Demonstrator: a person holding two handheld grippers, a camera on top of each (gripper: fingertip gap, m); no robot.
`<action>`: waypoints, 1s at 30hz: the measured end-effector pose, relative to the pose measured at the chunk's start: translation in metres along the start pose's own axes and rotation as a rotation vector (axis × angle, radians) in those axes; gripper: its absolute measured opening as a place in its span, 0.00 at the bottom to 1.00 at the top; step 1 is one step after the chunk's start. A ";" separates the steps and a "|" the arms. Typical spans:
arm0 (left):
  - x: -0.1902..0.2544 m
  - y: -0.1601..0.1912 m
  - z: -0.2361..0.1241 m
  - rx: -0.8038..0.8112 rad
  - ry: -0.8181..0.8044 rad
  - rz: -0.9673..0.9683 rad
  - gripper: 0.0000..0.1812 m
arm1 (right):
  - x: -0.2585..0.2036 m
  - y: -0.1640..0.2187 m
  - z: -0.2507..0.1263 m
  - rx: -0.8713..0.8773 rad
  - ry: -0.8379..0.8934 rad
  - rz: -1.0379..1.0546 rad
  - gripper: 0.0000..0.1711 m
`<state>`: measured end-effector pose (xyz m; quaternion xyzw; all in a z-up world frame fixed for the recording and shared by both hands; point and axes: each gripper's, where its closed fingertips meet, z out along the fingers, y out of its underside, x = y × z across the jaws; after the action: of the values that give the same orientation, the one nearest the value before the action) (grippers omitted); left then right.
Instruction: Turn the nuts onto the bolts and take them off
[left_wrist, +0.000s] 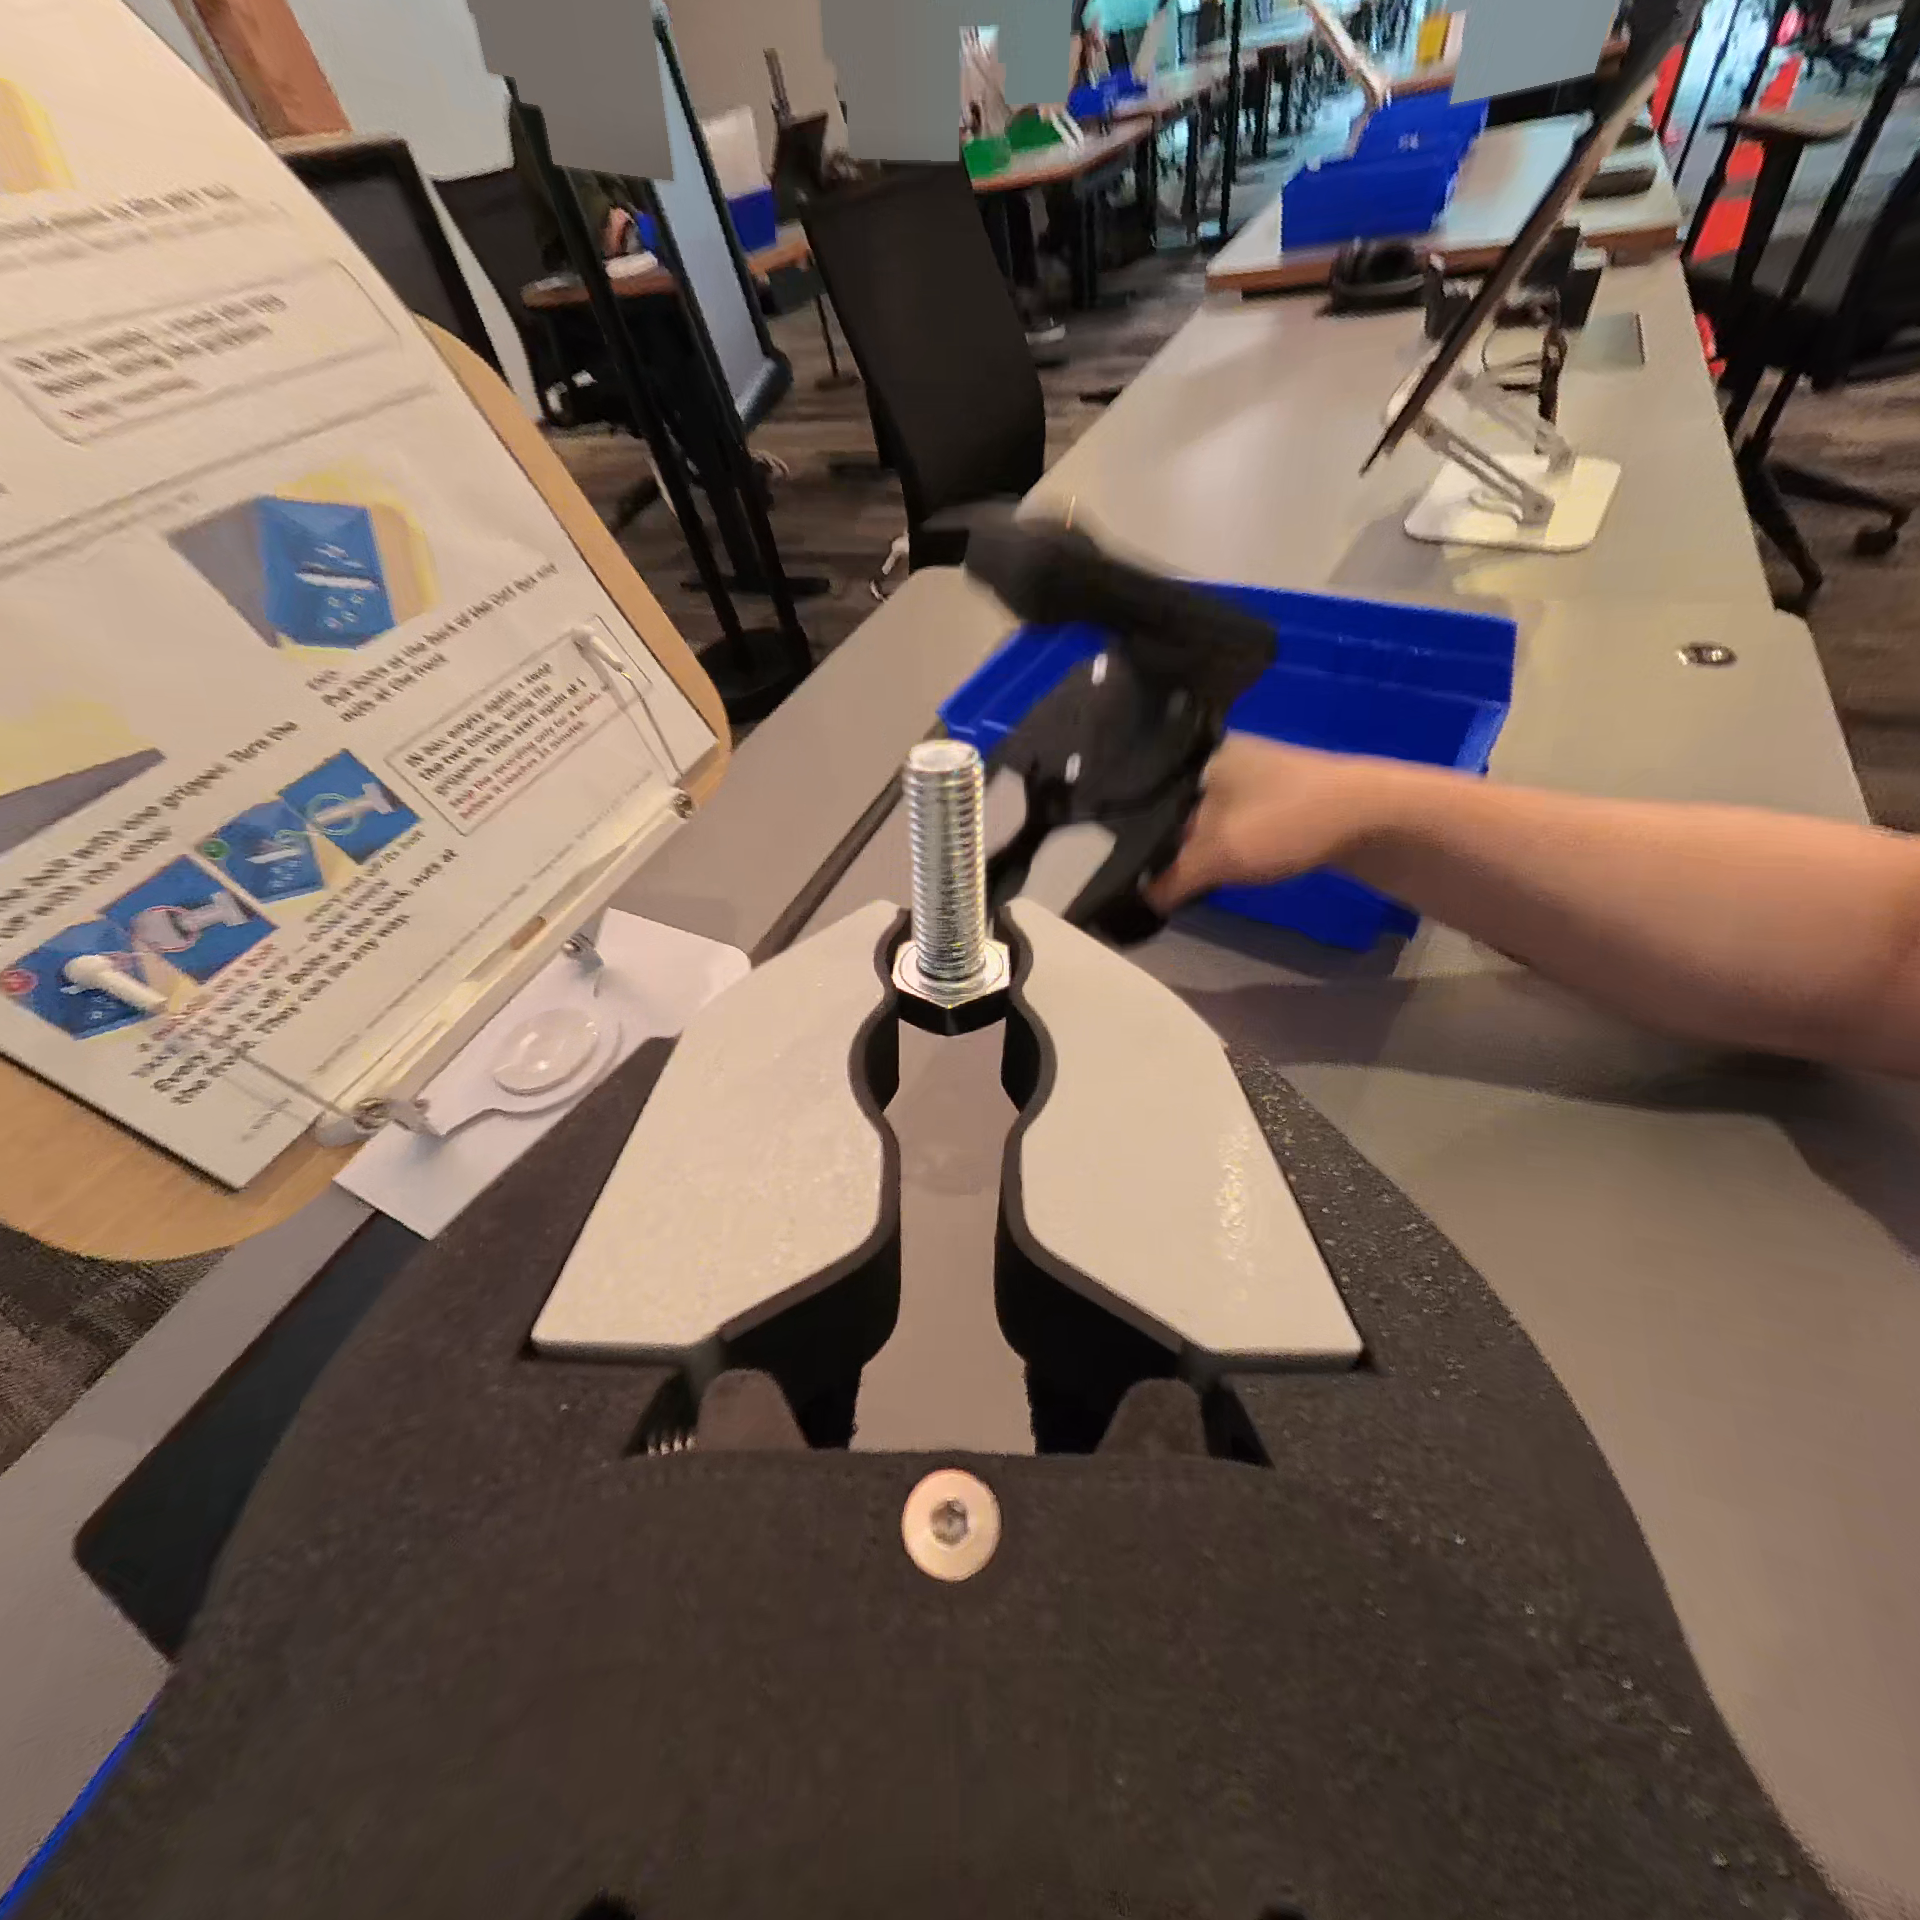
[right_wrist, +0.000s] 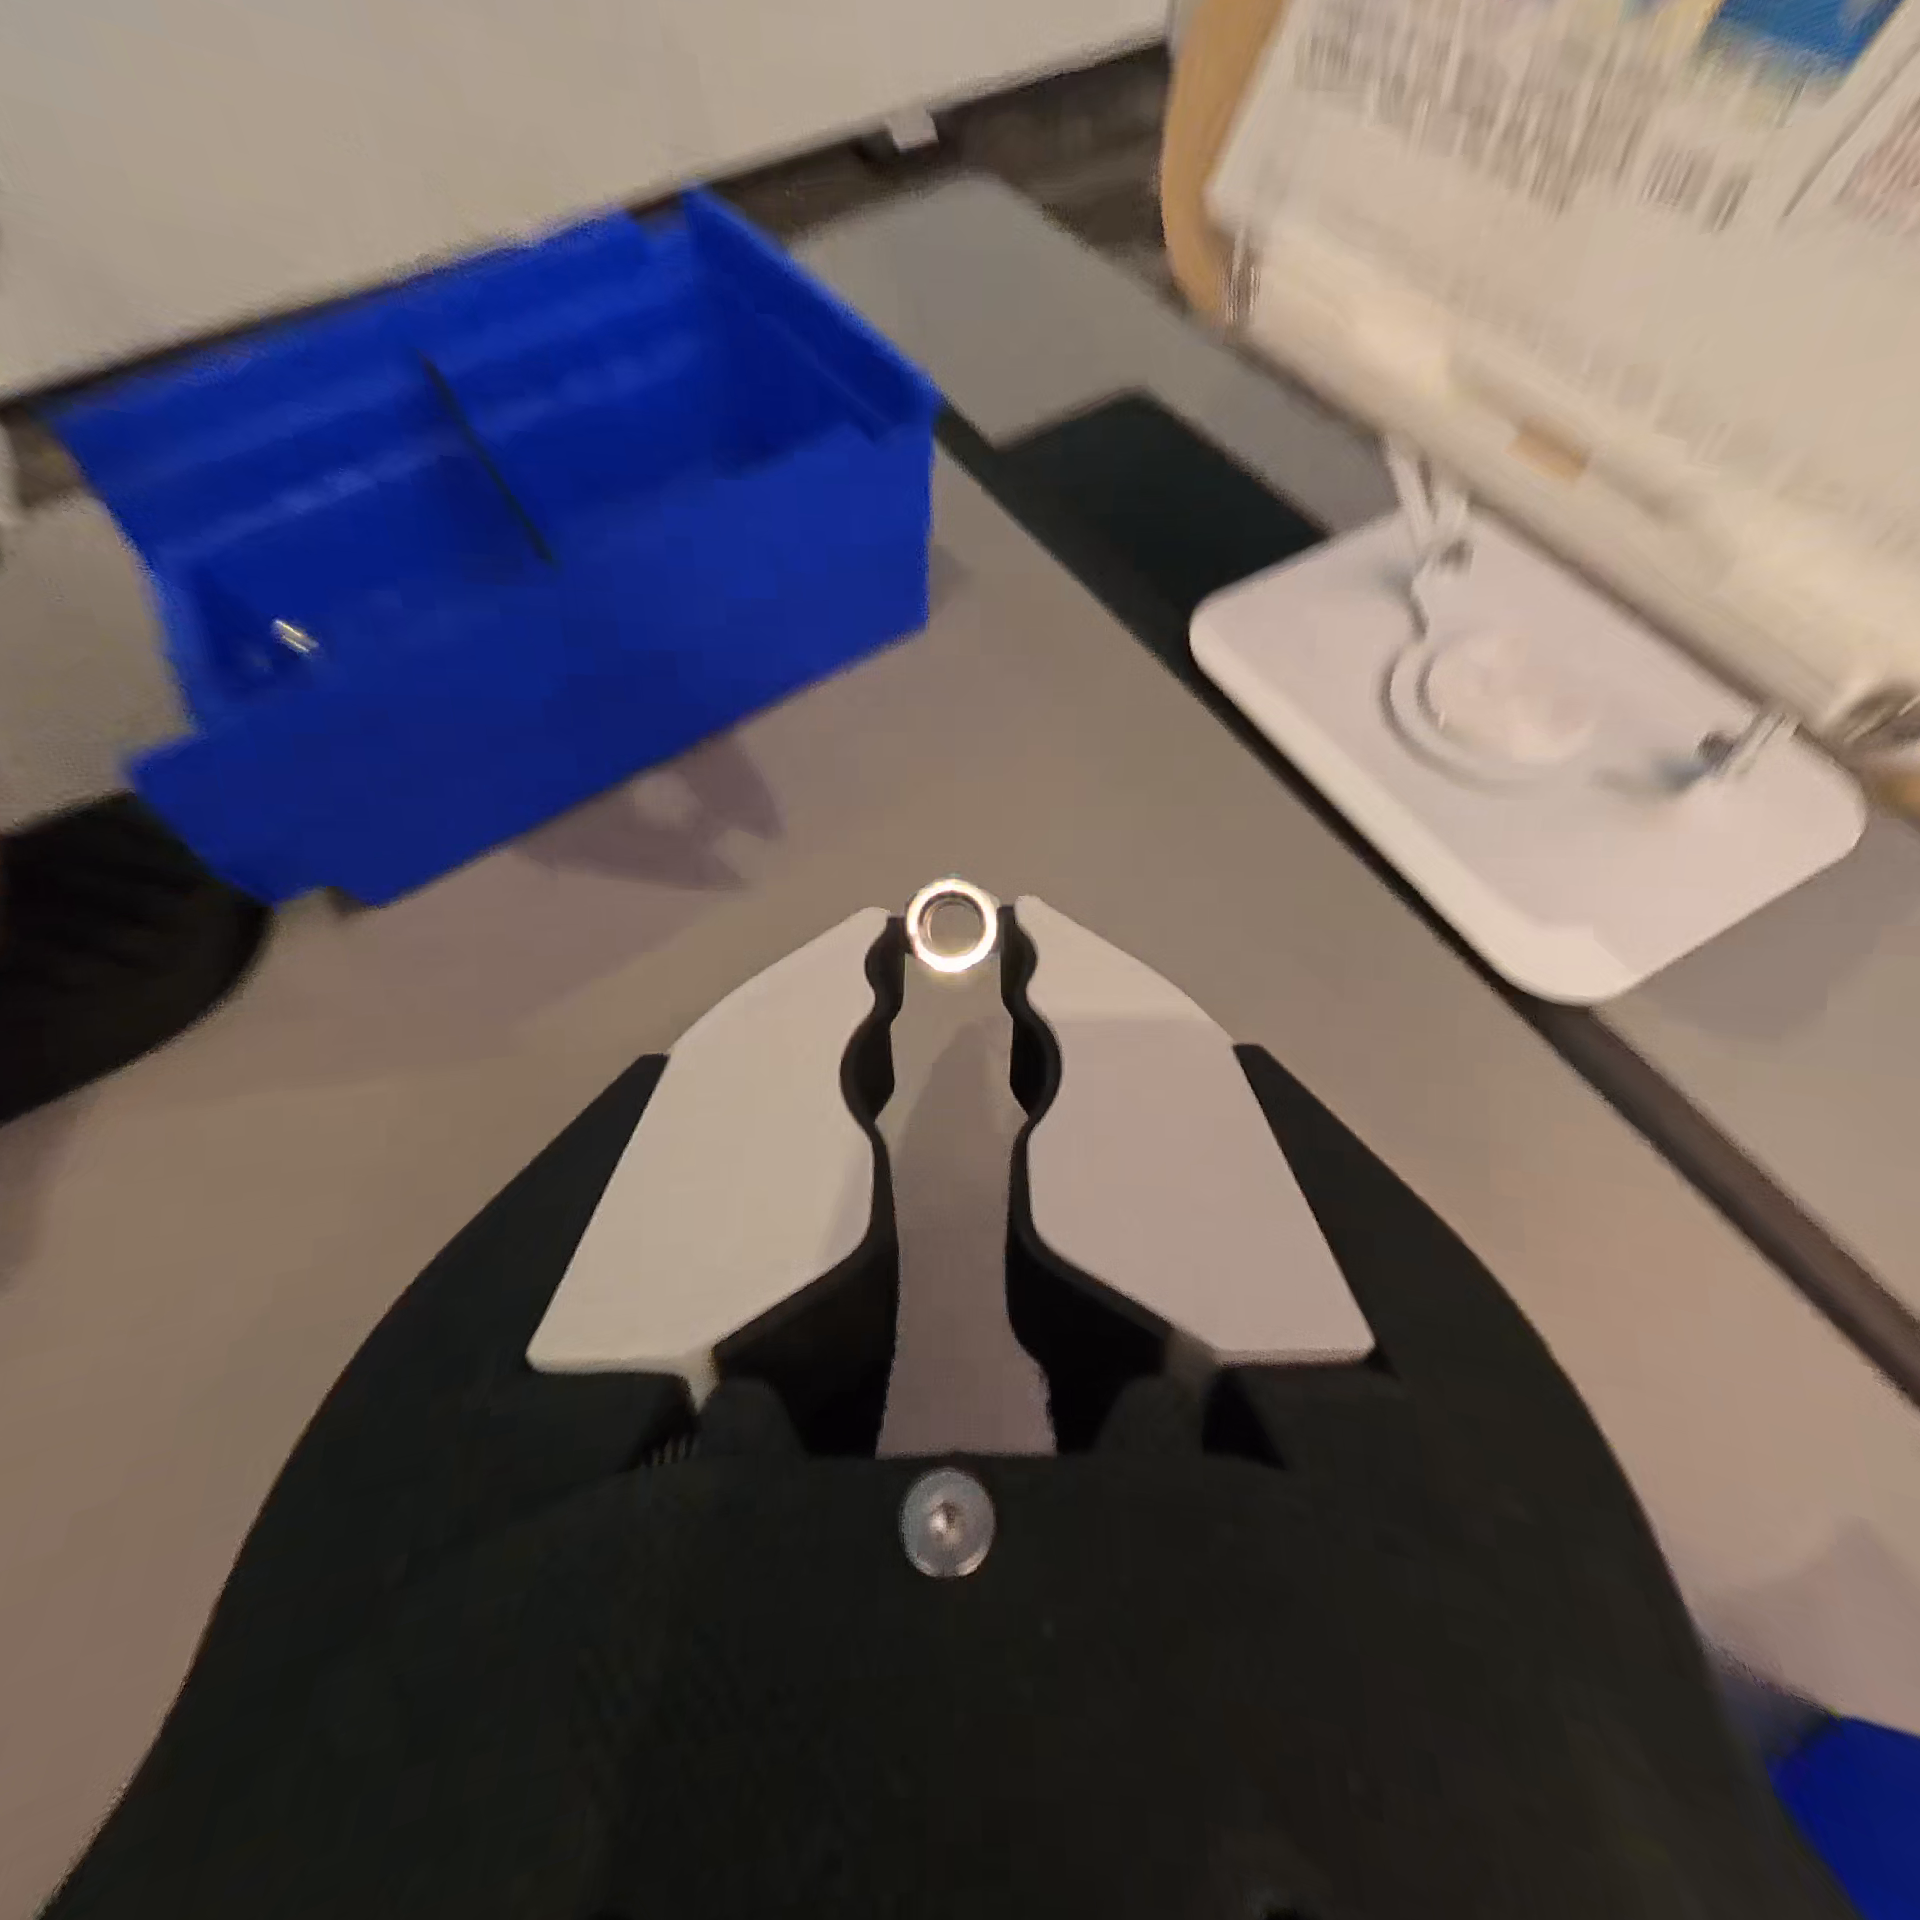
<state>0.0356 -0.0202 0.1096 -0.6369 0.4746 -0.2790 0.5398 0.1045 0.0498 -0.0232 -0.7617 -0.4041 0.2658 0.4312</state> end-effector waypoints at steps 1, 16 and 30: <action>0.004 0.004 0.008 -0.023 0.017 0.003 0.08 | -0.006 -0.017 -0.016 0.049 -0.029 -0.009 0.11; 0.087 0.074 0.110 -0.309 0.288 0.146 0.08 | -0.080 -0.031 -0.114 0.143 -0.338 -0.401 0.11; 0.112 0.085 0.104 -0.384 0.393 0.235 0.08 | -0.097 0.002 -0.108 -0.035 -0.372 -0.583 0.11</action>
<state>0.1441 -0.0752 -0.0162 -0.6018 0.6845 -0.2376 0.3360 0.1353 -0.0803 0.0328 -0.5600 -0.6809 0.2586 0.3948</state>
